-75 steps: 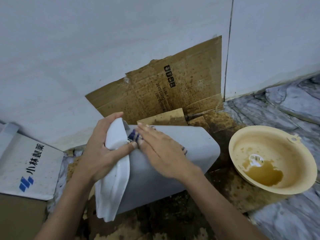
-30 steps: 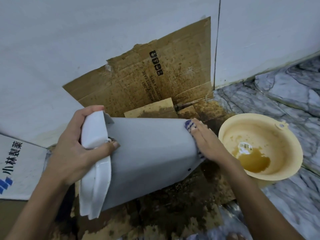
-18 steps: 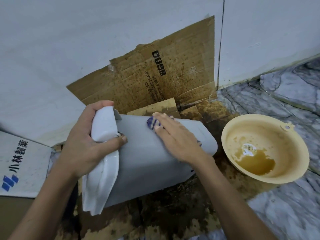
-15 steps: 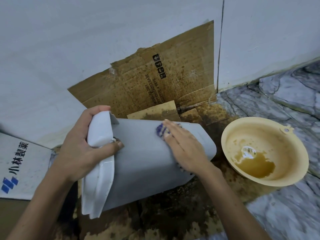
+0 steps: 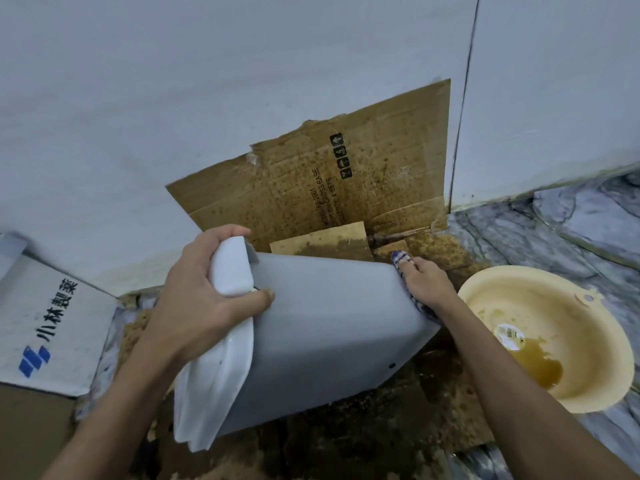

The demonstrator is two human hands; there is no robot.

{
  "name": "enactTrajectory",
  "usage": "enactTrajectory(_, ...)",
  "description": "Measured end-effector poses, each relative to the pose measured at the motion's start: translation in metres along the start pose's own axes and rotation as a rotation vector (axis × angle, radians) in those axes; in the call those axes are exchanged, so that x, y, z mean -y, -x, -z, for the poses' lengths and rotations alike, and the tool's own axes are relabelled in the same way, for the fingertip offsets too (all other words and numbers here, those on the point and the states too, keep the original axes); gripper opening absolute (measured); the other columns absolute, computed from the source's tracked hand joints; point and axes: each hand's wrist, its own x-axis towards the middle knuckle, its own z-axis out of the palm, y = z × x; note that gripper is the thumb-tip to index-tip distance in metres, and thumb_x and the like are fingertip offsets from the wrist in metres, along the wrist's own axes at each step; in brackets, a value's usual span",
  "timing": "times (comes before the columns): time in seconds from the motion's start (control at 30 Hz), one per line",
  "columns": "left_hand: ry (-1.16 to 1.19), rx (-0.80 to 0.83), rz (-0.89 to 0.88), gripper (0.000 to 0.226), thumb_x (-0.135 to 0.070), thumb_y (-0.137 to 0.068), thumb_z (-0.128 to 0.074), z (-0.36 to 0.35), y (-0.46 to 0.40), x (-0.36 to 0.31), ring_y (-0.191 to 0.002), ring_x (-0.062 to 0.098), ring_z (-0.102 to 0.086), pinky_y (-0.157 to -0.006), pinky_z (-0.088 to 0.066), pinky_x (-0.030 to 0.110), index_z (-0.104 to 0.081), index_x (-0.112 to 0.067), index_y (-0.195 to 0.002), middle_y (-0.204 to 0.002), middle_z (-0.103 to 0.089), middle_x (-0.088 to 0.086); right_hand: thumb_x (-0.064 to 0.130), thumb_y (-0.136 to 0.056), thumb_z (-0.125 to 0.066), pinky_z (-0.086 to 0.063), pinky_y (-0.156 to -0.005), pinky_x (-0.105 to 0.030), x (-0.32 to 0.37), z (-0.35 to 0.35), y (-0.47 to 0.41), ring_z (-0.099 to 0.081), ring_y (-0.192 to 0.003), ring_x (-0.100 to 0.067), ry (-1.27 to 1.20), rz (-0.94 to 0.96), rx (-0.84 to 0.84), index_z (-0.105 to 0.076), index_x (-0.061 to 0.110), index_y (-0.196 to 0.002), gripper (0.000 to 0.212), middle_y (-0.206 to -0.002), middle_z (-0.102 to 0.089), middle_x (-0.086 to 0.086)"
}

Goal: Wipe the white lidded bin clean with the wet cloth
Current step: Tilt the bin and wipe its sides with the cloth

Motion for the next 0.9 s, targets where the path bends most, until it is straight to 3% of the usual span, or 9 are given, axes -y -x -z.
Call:
enactTrajectory(0.1, 0.041, 0.009, -0.054, 0.075, -0.042, -0.055, -0.081, 0.003, 0.009, 0.001, -0.104, 0.012, -0.062, -0.081, -0.055, 0.035, -0.059, -0.042, -0.127, -0.116, -0.064, -0.015, 0.038, -0.101, -0.039, -0.04, -0.078, -0.036, -0.001, -0.004, 0.005, -0.059, -0.103, -0.036, 0.01, 0.009, -0.086, -0.065, 0.011, -0.113, 0.04, -0.109, -0.067, -0.014)
enactTrajectory(0.23, 0.079, 0.009, -0.141, 0.073, -0.023, -0.061, -0.084, 0.011, 0.024, 0.002, -0.104, 0.015, -0.063, -0.077, -0.055, 0.021, -0.053, -0.025, -0.127, -0.115, -0.063, -0.013, 0.037, -0.099, -0.04, -0.045, -0.074, -0.038, -0.002, -0.005, 0.018, -0.063, -0.087, -0.035, -0.064, 0.051, -0.194, -0.065, 0.013, -0.088, 0.036, -0.087, -0.07, -0.013)
enactTrajectory(0.33, 0.074, 0.008, -0.233, 0.071, -0.031, -0.063, -0.082, 0.019, 0.031, 0.002, -0.113, 0.022, -0.061, -0.088, -0.054, 0.037, -0.049, -0.018, -0.125, -0.121, -0.06, -0.002, 0.037, -0.099, -0.04, -0.041, -0.068, -0.037, 0.004, -0.003, 0.027, -0.061, -0.079, -0.033, -0.12, 0.105, -0.266, -0.054, 0.017, -0.072, 0.038, -0.076, -0.066, -0.011)
enactTrajectory(0.43, 0.037, 0.014, -0.355, 0.069, -0.029, -0.065, -0.079, 0.017, 0.036, 0.003, -0.117, 0.032, -0.056, -0.095, -0.048, 0.049, -0.048, -0.012, -0.123, -0.123, -0.054, 0.011, 0.042, -0.098, -0.038, -0.048, -0.068, -0.042, 0.003, -0.001, 0.033, -0.061, -0.071, -0.032, -0.214, 0.126, -0.351, -0.051, 0.018, -0.072, 0.038, -0.072, -0.064, -0.009)
enactTrajectory(0.53, -0.051, 0.039, -0.49, 0.067, -0.025, -0.063, -0.076, 0.004, 0.043, 0.012, -0.119, 0.035, -0.049, -0.099, -0.04, 0.058, -0.048, -0.006, -0.121, -0.121, -0.049, 0.01, 0.04, -0.101, -0.036, -0.045, -0.065, -0.041, -0.006, -0.003, 0.047, -0.06, -0.07, -0.029, -0.273, 0.116, -0.415, -0.055, 0.015, -0.081, 0.037, -0.071, -0.062, -0.007)
enactTrajectory(0.7, -0.143, 0.116, -0.547, 0.069, -0.03, -0.067, -0.08, -0.008, 0.054, 0.028, -0.131, 0.027, -0.045, -0.111, -0.034, 0.048, -0.053, -0.012, -0.128, -0.129, -0.05, 0.001, 0.035, -0.104, -0.036, -0.034, -0.062, -0.037, -0.032, -0.019, 0.07, -0.055, -0.073, -0.026, -0.314, 0.062, -0.518, -0.053, 0.016, -0.084, 0.032, -0.074, -0.058, -0.005)
enactTrajectory(0.8, -0.052, 0.08, -0.324, 0.058, -0.046, -0.083, -0.064, -0.007, 0.061, 0.023, -0.141, 0.015, -0.039, -0.113, -0.031, 0.03, -0.052, -0.027, -0.137, -0.142, -0.048, -0.013, 0.035, -0.104, -0.036, -0.034, -0.063, -0.036, -0.038, -0.028, 0.084, -0.053, -0.072, -0.025, -0.333, 0.05, -0.574, -0.051, 0.016, -0.083, 0.032, -0.075, -0.057, -0.005)
enactTrajectory(0.87, 0.164, 0.002, 0.025, 0.059, -0.06, -0.083, -0.058, -0.004, 0.062, 0.013, -0.13, -0.005, -0.045, -0.099, -0.04, 0.022, -0.048, -0.044, -0.139, -0.144, -0.044, -0.022, 0.035, -0.103, -0.035, -0.034, -0.064, -0.036, -0.041, -0.034, 0.092, -0.051, -0.072, -0.025, -0.351, 0.037, -0.609, -0.051, 0.015, -0.083, 0.033, -0.076, -0.057, -0.005)
enactTrajectory(0.9, 0.302, -0.019, 0.227, 0.061, -0.062, -0.082, -0.061, -0.003, 0.06, 0.007, -0.119, -0.007, -0.053, -0.086, -0.047, 0.019, -0.048, -0.045, -0.139, -0.142, -0.047, -0.019, 0.035, -0.103, -0.035, -0.034, -0.065, -0.036, -0.042, -0.038, 0.096, -0.051, -0.072, -0.024, -0.361, 0.038, -0.615, -0.052, 0.014, -0.083, 0.033, -0.076, -0.057, -0.005)
